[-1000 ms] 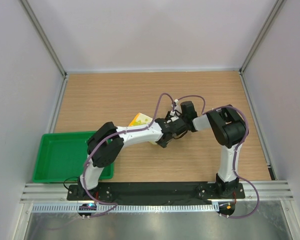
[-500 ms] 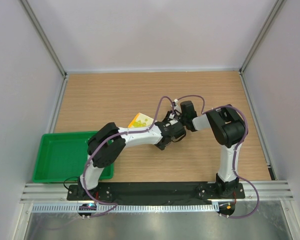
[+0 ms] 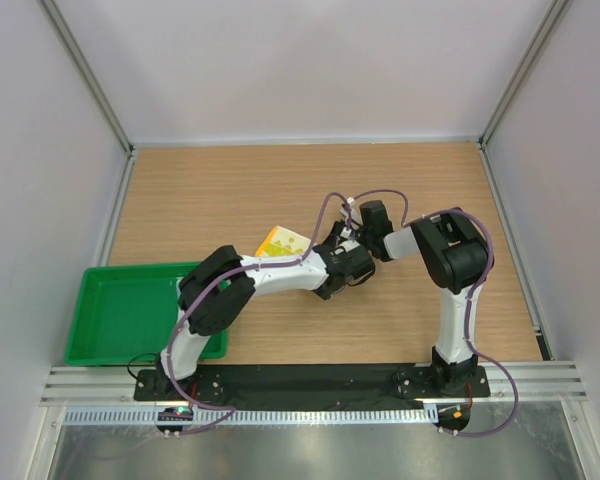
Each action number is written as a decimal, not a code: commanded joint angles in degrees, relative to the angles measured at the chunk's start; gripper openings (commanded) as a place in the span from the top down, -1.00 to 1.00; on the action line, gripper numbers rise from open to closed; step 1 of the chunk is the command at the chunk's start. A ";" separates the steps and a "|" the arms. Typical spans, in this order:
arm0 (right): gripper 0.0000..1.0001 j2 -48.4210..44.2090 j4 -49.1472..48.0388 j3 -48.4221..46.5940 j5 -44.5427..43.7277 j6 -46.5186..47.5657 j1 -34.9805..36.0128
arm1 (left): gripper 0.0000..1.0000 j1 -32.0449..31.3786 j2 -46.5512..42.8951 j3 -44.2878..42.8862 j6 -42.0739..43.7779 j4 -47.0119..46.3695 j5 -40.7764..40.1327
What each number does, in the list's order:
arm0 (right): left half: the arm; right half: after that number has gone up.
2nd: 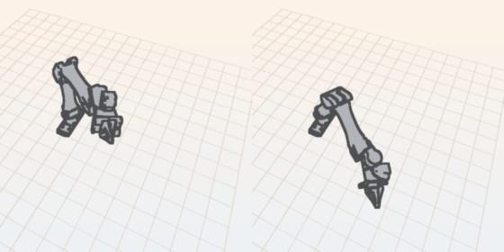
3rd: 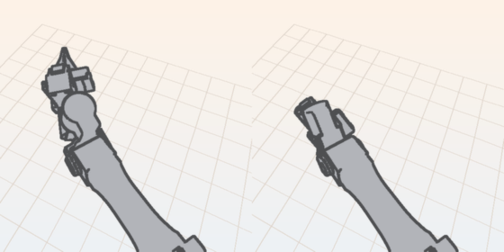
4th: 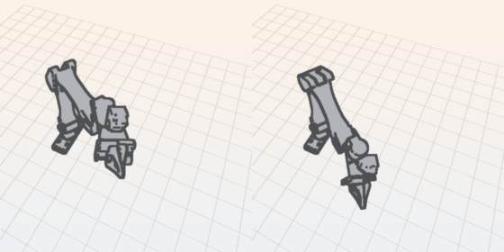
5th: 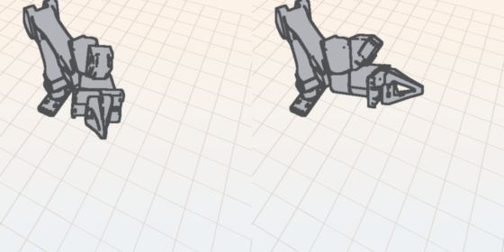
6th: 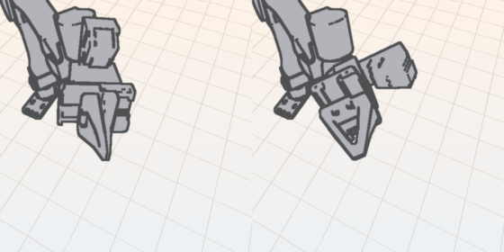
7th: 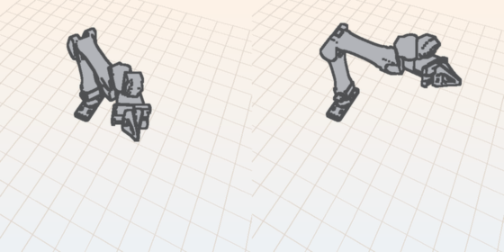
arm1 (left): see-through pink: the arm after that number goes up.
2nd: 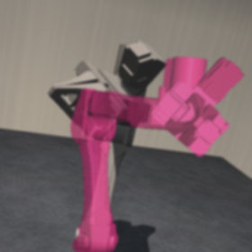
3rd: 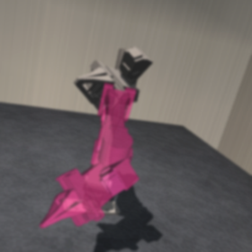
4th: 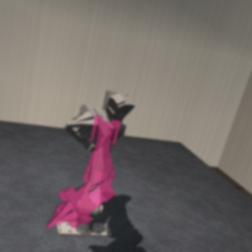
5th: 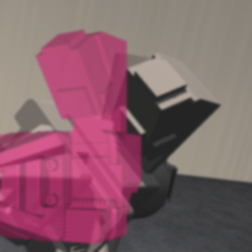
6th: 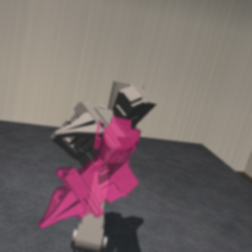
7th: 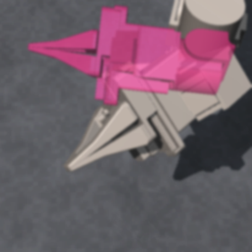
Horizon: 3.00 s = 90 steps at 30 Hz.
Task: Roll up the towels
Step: Roll the towel
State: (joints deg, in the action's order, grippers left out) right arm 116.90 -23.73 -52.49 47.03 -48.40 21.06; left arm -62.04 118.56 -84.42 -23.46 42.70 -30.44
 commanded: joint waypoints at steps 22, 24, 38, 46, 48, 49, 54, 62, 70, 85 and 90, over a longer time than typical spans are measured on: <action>0.81 -3.08 23.36 -6.56 -13.80 9.64 -1.80 | 0.87 1.66 -0.44 4.09 0.35 -6.84 10.83; 0.80 -4.22 27.13 -7.36 -15.29 10.08 -3.04 | 0.87 1.75 -1.22 4.27 0.44 -7.36 12.68; 0.74 -16.78 44.73 -15.28 -29.70 11.84 -10.42 | 0.89 2.45 -4.65 3.91 -0.97 -9.12 25.76; 0.52 -30.76 44.21 -6.23 -29.19 9.38 -10.34 | 0.89 6.75 -6.50 6.11 -4.13 -13.95 42.02; 0.46 -33.13 43.68 -3.51 -28.57 8.41 -10.25 | 0.89 8.07 -6.85 6.81 -5.18 -15.53 47.64; 0.41 -35.14 43.76 -2.80 -28.39 8.24 -10.34 | 0.88 9.38 -6.94 7.08 -6.49 -16.24 49.40; 0.26 -39.73 40.43 2.37 -24.45 7.36 -10.25 | 0.91 13.17 -7.38 8.48 -10.54 -19.49 59.68; 0.15 -41.76 30.67 10.56 -17.06 4.02 -9.90 | 0.97 19.49 -7.56 13.22 -18.45 -25.81 69.97; 0.15 -39.12 28.74 12.32 -16.62 4.46 -8.41 | 0.99 25.29 -6.94 18.33 -24.44 -31.18 73.94; 0.38 -30.69 14.58 13.12 -13.54 1.20 -3.39 | 0.99 30.75 -2.11 21.84 -27.87 -26.44 70.34; -0.11 -27.00 20.12 9.34 -18.72 4.63 -1.64 | 0.99 32.16 -1.50 21.58 -26.29 -23.98 68.94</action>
State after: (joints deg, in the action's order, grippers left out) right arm 88.77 -3.77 -39.48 30.76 -45.89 18.09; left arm -31.07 114.59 -63.94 -51.20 14.61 43.83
